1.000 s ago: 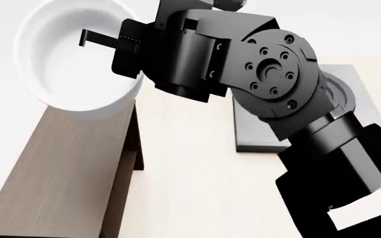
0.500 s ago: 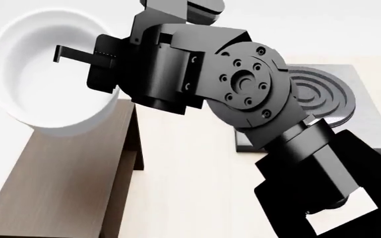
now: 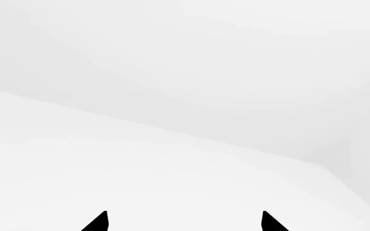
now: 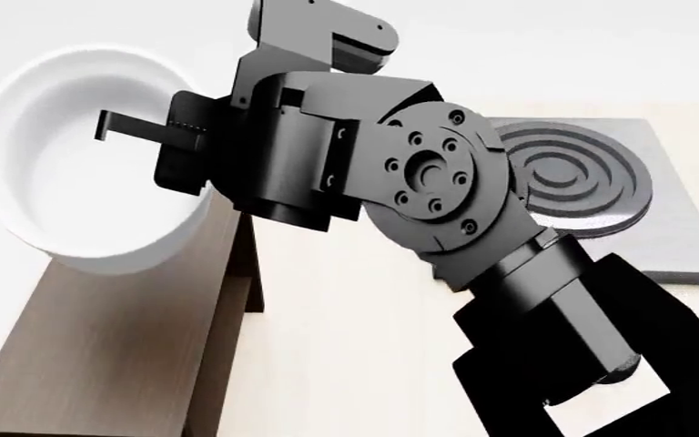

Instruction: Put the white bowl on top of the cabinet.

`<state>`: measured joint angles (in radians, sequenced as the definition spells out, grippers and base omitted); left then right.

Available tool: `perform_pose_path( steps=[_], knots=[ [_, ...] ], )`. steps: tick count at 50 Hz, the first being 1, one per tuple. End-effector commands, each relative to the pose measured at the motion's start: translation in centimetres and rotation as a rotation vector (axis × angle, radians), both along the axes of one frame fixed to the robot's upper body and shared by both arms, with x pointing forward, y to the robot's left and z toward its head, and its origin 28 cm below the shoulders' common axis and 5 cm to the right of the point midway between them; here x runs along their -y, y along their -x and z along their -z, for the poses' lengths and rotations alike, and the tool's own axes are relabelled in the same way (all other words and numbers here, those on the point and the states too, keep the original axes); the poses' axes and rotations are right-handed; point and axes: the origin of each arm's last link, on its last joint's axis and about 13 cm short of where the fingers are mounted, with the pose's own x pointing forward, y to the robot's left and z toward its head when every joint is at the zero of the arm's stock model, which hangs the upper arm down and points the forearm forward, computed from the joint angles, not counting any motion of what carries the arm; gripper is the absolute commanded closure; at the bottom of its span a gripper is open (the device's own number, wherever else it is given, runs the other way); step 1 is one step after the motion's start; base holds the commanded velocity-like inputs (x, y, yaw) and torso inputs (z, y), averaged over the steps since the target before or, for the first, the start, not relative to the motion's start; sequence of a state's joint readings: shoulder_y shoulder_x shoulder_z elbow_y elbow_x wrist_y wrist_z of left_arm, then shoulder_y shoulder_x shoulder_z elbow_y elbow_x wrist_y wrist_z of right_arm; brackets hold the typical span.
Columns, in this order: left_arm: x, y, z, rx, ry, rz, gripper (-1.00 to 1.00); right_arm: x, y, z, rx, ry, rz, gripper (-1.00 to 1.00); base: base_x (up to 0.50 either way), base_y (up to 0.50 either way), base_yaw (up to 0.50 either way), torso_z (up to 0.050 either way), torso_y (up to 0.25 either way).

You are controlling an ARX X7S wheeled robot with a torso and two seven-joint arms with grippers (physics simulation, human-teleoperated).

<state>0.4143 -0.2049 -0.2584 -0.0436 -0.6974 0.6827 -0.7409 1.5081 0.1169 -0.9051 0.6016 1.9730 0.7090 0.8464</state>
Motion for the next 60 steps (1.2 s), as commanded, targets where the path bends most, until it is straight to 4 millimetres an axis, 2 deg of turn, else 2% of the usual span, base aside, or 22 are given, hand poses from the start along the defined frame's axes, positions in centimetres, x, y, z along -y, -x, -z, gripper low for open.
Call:
perform_pose_path(
  steps=[1, 23, 33, 60],
  knots=[
    [0.0, 0.0, 0.0, 0.0, -0.001, 0.0, -1.0, 0.0, -0.4, -0.4, 0.016, -0.045, 0.008, 1.0, 0.0, 0.0, 0.0, 0.0, 0.0],
    [0.0, 0.0, 0.0, 0.0, -0.002, 0.001, -1.0, -0.2, 0.5, 0.3, -0.003, -0.055, -0.01, 1.0, 0.0, 0.0, 0.0, 0.0, 0.001],
    [0.0, 0.0, 0.0, 0.0, -0.002, 0.001, -1.0, 0.1, 0.2, 0.5, -0.009, -0.052, 0.003, 1.0, 0.0, 0.0, 0.0, 0.001, 0.001],
    [0.1, -0.1, -0.1, 0.0, -0.005, 0.002, -1.0, 0.2, 0.7, 2.1, -0.044, -0.051, -0.006, 1.0, 0.0, 0.0, 0.0, 0.0, 0.001]
  ],
)
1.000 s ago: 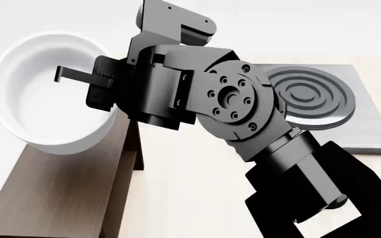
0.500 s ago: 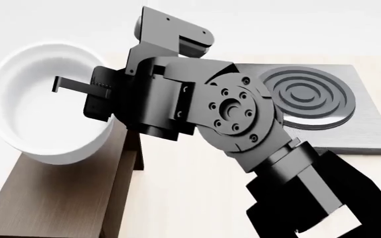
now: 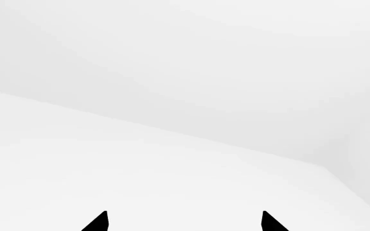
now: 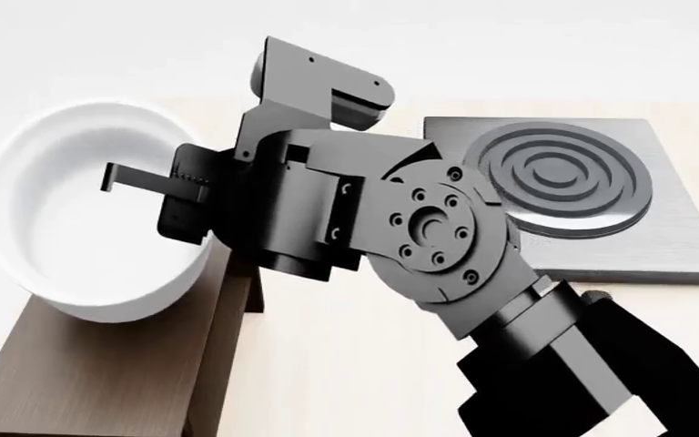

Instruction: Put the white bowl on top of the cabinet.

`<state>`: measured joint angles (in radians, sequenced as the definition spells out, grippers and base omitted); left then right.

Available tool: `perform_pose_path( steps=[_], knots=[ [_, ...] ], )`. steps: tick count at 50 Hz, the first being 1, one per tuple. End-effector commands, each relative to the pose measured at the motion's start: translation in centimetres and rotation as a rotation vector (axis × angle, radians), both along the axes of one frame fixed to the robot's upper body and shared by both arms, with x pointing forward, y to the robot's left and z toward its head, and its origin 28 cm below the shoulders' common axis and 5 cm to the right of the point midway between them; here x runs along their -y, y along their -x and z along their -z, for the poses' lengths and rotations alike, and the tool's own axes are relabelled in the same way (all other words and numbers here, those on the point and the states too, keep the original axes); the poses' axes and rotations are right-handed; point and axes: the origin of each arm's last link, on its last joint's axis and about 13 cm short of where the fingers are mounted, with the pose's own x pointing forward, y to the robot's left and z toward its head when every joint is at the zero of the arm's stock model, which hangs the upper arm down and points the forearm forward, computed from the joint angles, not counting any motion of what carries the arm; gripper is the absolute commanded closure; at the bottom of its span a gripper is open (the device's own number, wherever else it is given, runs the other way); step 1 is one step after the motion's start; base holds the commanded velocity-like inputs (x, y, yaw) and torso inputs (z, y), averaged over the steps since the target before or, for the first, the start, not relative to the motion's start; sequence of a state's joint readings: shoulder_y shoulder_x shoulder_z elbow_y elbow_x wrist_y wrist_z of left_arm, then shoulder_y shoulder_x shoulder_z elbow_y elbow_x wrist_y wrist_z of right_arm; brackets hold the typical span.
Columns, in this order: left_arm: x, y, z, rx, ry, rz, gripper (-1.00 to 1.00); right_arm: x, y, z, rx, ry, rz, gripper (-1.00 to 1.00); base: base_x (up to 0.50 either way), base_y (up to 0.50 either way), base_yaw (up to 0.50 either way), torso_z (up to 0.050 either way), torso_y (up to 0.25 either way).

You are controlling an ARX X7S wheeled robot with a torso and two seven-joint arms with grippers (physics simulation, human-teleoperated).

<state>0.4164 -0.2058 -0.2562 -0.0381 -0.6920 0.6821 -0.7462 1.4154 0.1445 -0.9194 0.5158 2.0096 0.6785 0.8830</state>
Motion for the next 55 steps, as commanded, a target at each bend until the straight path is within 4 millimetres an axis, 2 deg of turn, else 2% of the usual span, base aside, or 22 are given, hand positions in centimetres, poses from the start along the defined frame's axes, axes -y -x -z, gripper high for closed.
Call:
perform_pose_path(
  steps=[1, 32, 33, 55],
  knots=[
    [0.0, -0.1, 0.0, 0.0, -0.001, 0.001, -1.0, 0.1, -0.1, -0.3, 0.017, -0.046, 0.004, 1.0, 0.0, 0.0, 0.0, 0.0, 0.0],
    [0.0, 0.0, 0.0, -0.001, -0.003, 0.0, -1.0, -0.2, -0.5, 1.0, -0.004, -0.03, -0.016, 1.0, 0.0, 0.0, 0.0, 0.0, 0.0],
    [0.0, -0.1, 0.0, -0.001, -0.003, 0.0, -1.0, -0.2, -0.5, 0.9, -0.005, -0.033, -0.017, -1.0, 0.0, 0.0, 0.0, 0.0, 0.0],
    [0.0, -0.1, 0.0, 0.001, -0.002, 0.002, -1.0, -0.1, -0.5, 0.7, 0.012, -0.027, -0.01, -1.0, 0.0, 0.0, 0.0, 0.0, 0.0]
  ],
)
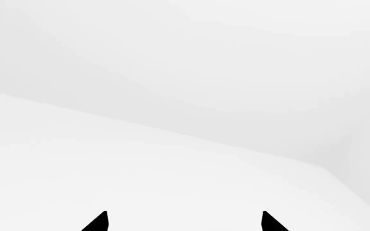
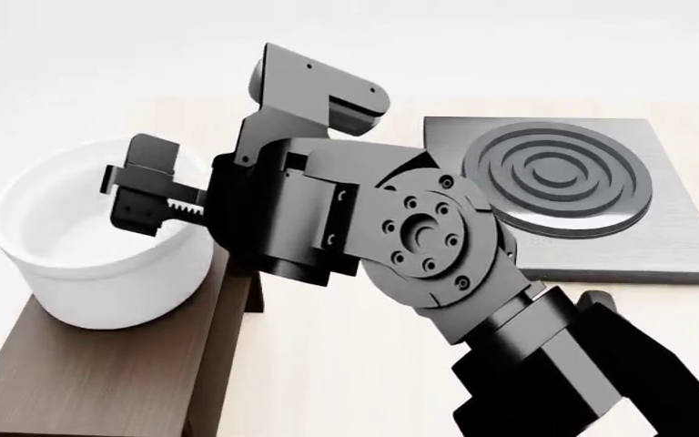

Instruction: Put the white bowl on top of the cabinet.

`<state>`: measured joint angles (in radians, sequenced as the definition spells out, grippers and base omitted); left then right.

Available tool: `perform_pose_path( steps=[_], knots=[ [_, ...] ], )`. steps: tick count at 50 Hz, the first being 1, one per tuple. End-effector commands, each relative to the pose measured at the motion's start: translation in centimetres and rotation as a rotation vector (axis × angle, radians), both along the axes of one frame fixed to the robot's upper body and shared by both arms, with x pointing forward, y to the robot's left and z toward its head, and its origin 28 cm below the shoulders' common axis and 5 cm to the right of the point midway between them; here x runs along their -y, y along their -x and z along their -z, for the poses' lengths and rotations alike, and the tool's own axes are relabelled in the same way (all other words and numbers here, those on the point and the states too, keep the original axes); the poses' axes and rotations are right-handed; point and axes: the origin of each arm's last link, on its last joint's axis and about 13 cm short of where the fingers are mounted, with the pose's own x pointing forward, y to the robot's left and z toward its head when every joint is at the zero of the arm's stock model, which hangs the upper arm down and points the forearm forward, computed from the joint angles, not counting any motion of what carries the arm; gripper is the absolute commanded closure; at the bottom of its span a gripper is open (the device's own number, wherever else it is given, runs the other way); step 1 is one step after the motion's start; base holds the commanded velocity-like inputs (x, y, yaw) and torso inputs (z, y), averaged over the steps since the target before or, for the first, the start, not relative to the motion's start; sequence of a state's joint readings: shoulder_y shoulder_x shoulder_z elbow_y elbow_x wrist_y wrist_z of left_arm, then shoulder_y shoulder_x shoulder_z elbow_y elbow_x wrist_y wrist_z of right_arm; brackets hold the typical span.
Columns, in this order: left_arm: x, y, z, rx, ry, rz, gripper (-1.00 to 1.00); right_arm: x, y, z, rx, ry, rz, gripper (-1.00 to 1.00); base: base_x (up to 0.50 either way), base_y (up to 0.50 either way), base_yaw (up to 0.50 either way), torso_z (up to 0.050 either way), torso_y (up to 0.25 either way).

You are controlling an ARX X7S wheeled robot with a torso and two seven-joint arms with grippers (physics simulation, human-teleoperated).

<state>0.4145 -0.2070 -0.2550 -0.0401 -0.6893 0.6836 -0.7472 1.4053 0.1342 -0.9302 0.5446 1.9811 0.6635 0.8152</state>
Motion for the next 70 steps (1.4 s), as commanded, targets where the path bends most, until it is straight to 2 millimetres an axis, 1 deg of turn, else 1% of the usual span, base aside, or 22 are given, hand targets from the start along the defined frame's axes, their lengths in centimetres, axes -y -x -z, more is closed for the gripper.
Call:
perform_pose_path(
  steps=[1, 10, 19, 30, 35, 44, 49, 56, 60, 61, 66, 70],
  knots=[
    [0.0, 0.0, 0.0, 0.001, 0.001, 0.001, -1.0, 0.0, 0.0, -0.1, 0.007, 0.0, 0.004, -1.0, 0.0, 0.0, 0.0, 0.0, 0.0],
    [0.0, 0.0, 0.0, 0.002, 0.001, 0.001, -1.0, 0.3, 0.4, -0.9, 0.048, 0.01, 0.016, -1.0, 0.0, 0.0, 0.0, 0.0, 0.0],
    [0.1, 0.1, -0.1, 0.004, 0.0, 0.001, -1.0, 1.0, 1.3, -2.7, 0.117, 0.019, 0.055, -1.0, 0.0, 0.0, 0.0, 0.0, 0.0],
    [0.1, 0.1, -0.1, 0.005, 0.002, 0.0, -1.0, 2.2, 2.2, -3.3, 0.176, 0.047, 0.102, -1.0, 0.0, 0.0, 0.0, 0.0, 0.0],
    [0.1, 0.0, -0.1, 0.004, 0.002, 0.0, -1.0, 3.0, 3.1, -4.6, 0.256, 0.061, 0.145, -1.0, 0.0, 0.0, 0.0, 0.0, 0.0],
    [0.0, 0.0, 0.0, 0.005, 0.003, 0.001, -1.0, 4.2, 4.2, -5.7, 0.317, 0.066, 0.188, -1.0, 0.0, 0.0, 0.0, 0.0, 0.0],
    [0.1, 0.0, -0.1, 0.004, 0.001, 0.001, -1.0, 4.5, 5.3, -7.1, 0.371, 0.055, 0.203, -1.0, 0.0, 0.0, 0.0, 0.0, 0.0],
    [0.1, 0.0, -0.1, 0.005, 0.001, 0.001, -1.0, 4.8, 6.3, -7.8, 0.416, 0.057, 0.214, -1.0, 0.0, 0.0, 0.0, 0.0, 0.0],
    [0.1, 0.0, -0.1, 0.005, 0.0, 0.001, -1.0, 5.2, 7.0, -8.4, 0.465, 0.063, 0.249, -1.0, 0.0, 0.0, 0.0, 0.0, 0.0],
    [0.1, 0.0, -0.1, 0.005, 0.0, 0.002, -1.0, 5.5, 7.2, -8.7, 0.492, 0.068, 0.266, -1.0, 0.0, 0.0, 0.0, 0.0, 0.0],
    [0.1, 0.0, -0.1, 0.004, -0.002, 0.003, -1.0, 6.3, 7.9, -9.6, 0.525, 0.052, 0.299, -1.0, 0.0, 0.0, 0.0, 0.0, 0.0],
    [0.1, 0.0, -0.1, 0.003, -0.002, 0.004, -1.0, 6.8, 8.4, -9.9, 0.546, 0.048, 0.318, -1.0, 0.0, 0.0, 0.0, 0.0, 0.0]
  ],
)
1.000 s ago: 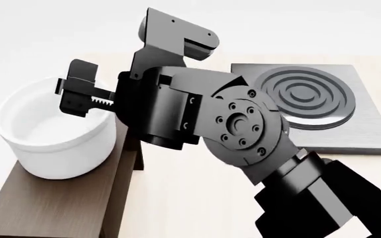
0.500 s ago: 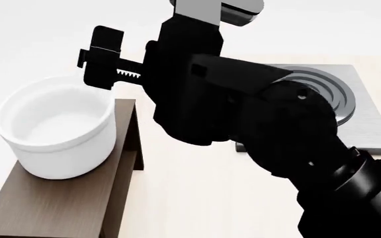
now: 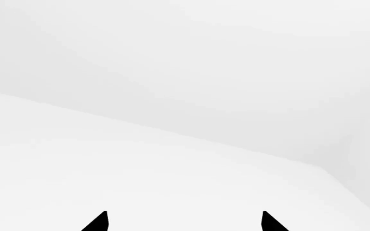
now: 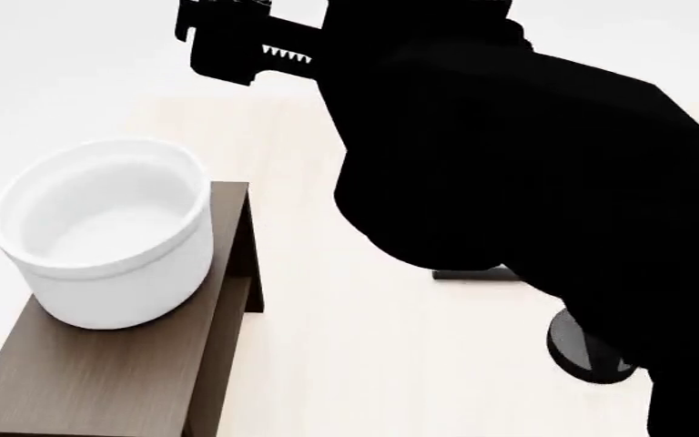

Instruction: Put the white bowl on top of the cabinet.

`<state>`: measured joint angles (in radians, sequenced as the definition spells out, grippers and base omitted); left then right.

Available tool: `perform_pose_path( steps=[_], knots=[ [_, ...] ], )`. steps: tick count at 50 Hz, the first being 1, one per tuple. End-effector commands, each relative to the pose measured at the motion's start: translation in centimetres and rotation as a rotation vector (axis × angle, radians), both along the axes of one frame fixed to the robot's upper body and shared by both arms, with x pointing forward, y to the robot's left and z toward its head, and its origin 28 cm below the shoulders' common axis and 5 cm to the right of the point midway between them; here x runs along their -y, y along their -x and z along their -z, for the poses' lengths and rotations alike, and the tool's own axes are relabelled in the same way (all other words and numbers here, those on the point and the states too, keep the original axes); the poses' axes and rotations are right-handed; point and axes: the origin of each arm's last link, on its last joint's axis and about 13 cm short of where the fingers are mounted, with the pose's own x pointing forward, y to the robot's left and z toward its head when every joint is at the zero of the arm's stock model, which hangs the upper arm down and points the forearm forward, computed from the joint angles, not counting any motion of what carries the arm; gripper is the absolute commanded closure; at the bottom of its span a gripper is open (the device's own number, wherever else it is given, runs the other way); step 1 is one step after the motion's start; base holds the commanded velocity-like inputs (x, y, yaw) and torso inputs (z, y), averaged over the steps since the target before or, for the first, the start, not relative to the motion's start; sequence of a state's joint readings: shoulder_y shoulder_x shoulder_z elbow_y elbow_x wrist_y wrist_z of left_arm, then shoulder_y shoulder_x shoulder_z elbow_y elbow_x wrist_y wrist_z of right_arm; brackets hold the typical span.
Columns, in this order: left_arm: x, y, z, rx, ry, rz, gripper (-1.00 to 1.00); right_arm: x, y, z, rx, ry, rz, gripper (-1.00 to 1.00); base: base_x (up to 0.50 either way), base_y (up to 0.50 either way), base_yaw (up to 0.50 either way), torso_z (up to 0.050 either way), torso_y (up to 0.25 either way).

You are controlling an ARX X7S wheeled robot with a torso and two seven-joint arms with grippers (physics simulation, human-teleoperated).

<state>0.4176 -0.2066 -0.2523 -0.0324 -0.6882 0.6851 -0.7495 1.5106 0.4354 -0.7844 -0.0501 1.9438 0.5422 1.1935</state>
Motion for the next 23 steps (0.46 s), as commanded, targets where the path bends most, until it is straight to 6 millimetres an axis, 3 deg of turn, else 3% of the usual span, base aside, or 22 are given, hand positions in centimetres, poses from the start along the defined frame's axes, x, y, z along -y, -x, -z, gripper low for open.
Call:
perform_pose_path(
  steps=[1, 23],
  knots=[
    [0.0, 0.0, 0.0, -0.001, -0.001, 0.001, -1.0, 1.5, 1.8, -1.5, 0.092, -0.014, 0.061, -1.0, 0.0, 0.0, 0.0, 0.0, 0.0],
    [0.0, -0.1, 0.0, -0.001, -0.001, 0.003, -1.0, 2.8, 5.1, -3.4, 0.204, -0.021, 0.109, -1.0, 0.0, 0.0, 0.0, 0.0, 0.0]
  ],
)
